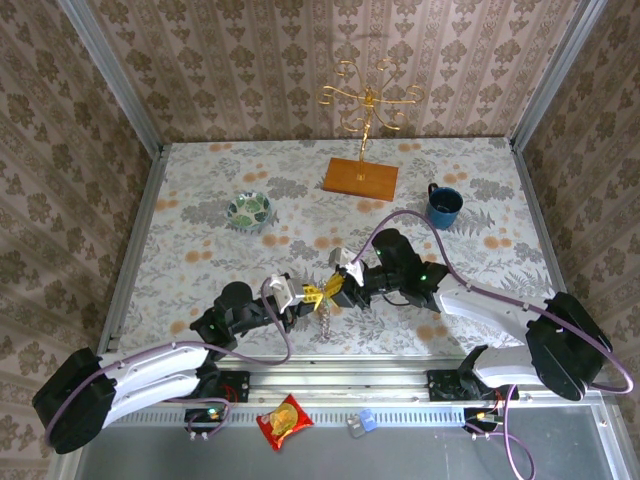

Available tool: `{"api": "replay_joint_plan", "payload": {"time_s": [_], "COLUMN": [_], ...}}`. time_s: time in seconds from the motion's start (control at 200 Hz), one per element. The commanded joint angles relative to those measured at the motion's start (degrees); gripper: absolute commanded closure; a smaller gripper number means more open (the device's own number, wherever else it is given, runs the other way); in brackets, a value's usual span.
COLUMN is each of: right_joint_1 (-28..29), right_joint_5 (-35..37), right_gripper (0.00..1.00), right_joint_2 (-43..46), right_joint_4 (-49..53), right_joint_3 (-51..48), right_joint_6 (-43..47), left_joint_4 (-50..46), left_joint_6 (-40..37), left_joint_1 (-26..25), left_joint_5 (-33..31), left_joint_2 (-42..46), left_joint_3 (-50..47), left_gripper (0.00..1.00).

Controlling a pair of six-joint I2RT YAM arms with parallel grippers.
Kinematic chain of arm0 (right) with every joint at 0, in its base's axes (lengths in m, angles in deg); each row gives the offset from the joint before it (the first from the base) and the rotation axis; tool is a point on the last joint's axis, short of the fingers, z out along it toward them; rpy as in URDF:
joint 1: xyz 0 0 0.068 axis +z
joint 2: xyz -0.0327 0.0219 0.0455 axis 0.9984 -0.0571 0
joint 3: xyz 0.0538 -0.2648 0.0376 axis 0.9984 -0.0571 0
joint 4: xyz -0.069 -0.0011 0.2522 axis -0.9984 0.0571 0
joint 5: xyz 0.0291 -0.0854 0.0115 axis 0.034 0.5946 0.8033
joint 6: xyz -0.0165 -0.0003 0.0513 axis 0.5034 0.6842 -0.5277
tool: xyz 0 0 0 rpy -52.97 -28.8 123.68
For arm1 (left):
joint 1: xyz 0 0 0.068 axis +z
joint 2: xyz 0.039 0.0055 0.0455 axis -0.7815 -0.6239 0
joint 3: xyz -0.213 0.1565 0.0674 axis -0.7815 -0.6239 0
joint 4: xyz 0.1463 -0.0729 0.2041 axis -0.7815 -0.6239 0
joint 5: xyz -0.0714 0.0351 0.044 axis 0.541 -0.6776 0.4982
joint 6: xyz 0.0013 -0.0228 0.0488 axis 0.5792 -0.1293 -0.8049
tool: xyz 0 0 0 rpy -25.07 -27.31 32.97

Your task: Put the keys on the keyring

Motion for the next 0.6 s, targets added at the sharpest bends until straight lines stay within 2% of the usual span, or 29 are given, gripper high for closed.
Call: {"api": "replay_joint_plan", "payload": {"time_s": [0.0, 0.1, 0.175, 0.23, 0.285, 0.595], "right_joint_1": [-0.1, -0.1, -0.2, -0.1, -0.2, 0.3], "right_joint_5": [-1.4, -2.6, -3.1, -2.9, -2.6, 0.0], "right_gripper": [0.86, 1.0, 1.0, 1.0, 1.0, 1.0], "right_joint_2": [-0.9, -1.0, -0.8, -0.5, -0.1, -0.4], "right_joint_4": [-4.2, -6.4, -4.9, -2.9, 0.4, 16.8], "right_joint_3": [-0.4, -0.7, -0.3, 0.1, 0.9, 7.4], "right_joint_6": [-0.8, -1.2, -0.1, 1.3, 3.3, 13.7], "left_joint_4": [4.3, 4.2, 3.1, 1.2, -1.2, -13.1], "left_joint_6": [0.9, 0.9, 1.1, 1.0, 0.2, -3.7], "left_joint_1": [-0.5, -0.4, -0.4, -0.4, -0.3, -0.3], "left_joint_5": [1.7, 1.4, -0.7, -1.9, -1.8, 0.6], "left_joint_2": [0.3, 0.3, 0.5, 0.9, 1.2, 0.4], "left_joint_3": [-0.4, -0.4, -0.3, 0.0, 0.7, 5.6], "left_gripper": [1.0, 1.0, 1.0, 0.85, 0.81, 0.79]}}
